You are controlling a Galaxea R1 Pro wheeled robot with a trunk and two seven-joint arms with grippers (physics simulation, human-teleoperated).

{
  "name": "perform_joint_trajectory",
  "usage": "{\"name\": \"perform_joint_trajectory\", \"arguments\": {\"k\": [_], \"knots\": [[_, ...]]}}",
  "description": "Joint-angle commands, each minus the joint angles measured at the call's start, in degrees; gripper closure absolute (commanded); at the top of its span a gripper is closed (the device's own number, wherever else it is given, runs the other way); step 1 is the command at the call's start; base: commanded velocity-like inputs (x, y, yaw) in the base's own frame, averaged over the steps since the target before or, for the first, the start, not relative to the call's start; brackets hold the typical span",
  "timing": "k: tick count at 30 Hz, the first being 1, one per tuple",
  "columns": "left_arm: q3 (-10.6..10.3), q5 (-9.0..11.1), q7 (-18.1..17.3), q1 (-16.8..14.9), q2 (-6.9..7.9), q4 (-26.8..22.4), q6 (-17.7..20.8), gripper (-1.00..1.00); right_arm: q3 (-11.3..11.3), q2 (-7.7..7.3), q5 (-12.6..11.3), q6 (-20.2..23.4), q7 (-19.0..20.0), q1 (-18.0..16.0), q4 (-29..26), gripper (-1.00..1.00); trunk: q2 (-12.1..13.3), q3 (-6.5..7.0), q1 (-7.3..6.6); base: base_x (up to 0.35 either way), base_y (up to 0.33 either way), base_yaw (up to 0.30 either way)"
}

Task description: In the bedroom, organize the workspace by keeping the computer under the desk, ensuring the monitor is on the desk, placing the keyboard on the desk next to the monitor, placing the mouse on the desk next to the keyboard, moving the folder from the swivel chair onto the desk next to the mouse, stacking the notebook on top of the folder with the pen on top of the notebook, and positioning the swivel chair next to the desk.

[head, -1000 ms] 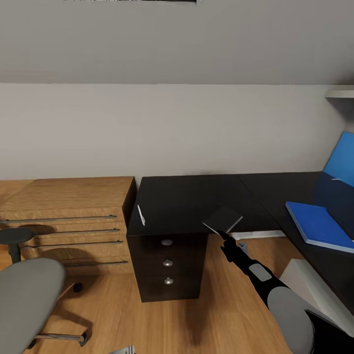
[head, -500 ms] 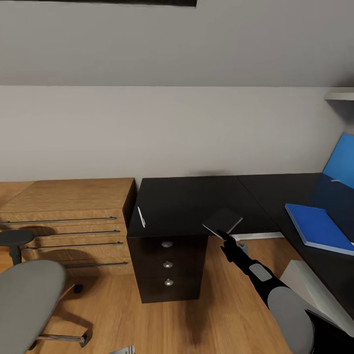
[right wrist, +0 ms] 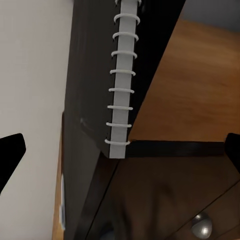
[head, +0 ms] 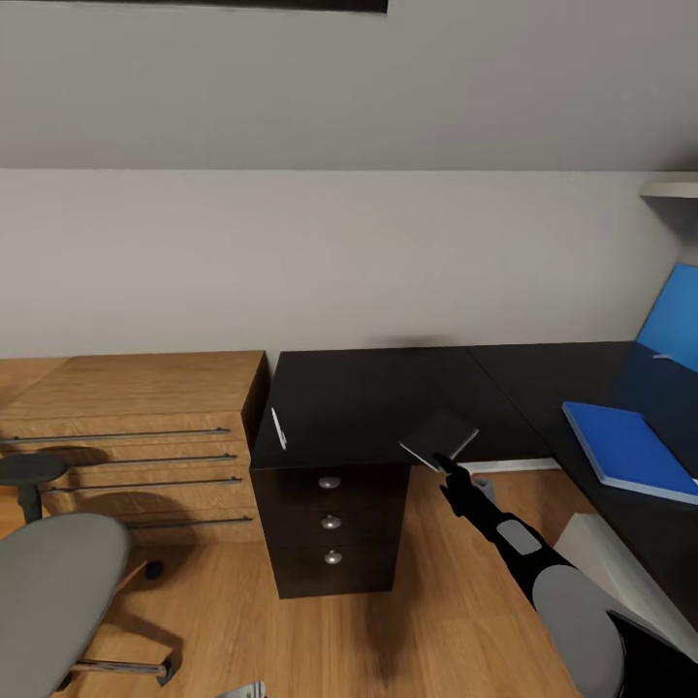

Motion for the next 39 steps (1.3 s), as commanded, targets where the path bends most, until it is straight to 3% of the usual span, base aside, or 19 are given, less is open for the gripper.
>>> {"name": "perform_joint_trajectory", "arguments": {"k": [1,3,10,39], "knots": [[-0.3,0.6,0.4,0.0,0.08,-0.1,-0.4,-1.00,-0.3,-0.02,-0.4,0.5,0.1,0.0,0.0,-1.00,0.0,-0.04,0.00,0.024,0.000,0.000],[-0.3,0.6,0.3,0.0,0.08,-0.1,-0.3,-1.00,-1.7,-0.35,-0.5,0.5,-0.8,0.0,0.1,-1.00,0.0,-0.04,0.00,0.007,0.000,0.000],[-0.3,0.6,0.3,0.0,0.08,-0.1,-0.3,-1.00,-2.8,-0.50,-0.5,0.5,-1.8,0.0,0.1,-1.00,0.0,-0.04,0.00,0.002,0.000,0.000],[-0.3,0.6,0.3,0.0,0.08,-0.1,-0.4,-1.00,-3.0,-0.46,-0.5,0.5,-2.0,0.0,0.0,-1.00,0.0,-0.04,0.00,0.013,0.014,0.000]]}}
